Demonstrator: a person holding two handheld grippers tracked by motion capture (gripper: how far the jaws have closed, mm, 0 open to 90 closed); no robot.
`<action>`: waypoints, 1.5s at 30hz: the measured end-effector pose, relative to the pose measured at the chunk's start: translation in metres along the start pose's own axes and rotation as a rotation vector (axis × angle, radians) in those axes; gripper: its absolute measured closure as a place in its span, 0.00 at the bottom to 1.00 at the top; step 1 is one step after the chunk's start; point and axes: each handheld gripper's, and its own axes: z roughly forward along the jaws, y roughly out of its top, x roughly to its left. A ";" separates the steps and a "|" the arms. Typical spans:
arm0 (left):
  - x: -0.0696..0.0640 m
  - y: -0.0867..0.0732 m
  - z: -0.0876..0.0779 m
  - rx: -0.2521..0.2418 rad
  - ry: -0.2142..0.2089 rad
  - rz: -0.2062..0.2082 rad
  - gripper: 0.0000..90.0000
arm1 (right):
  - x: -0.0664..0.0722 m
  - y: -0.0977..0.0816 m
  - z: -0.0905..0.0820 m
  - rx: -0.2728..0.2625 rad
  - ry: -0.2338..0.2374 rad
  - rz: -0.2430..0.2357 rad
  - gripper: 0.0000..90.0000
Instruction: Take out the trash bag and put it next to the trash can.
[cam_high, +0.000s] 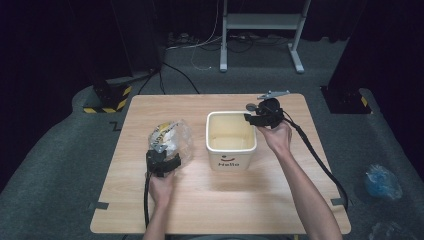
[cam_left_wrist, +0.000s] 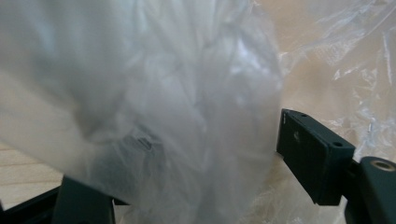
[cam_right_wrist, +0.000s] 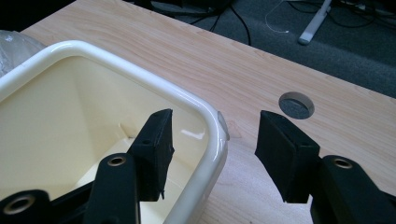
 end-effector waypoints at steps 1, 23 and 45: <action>0.000 0.000 0.000 -0.001 0.000 0.000 0.33 | 0.000 0.000 0.000 -0.001 0.000 -0.001 0.51; 0.000 0.000 0.000 0.000 -0.001 0.000 0.33 | -0.007 -0.004 -0.013 -0.037 0.007 0.017 0.51; 0.000 0.000 0.000 0.000 -0.001 0.000 0.33 | -0.008 -0.009 -0.026 -0.098 0.005 0.011 0.54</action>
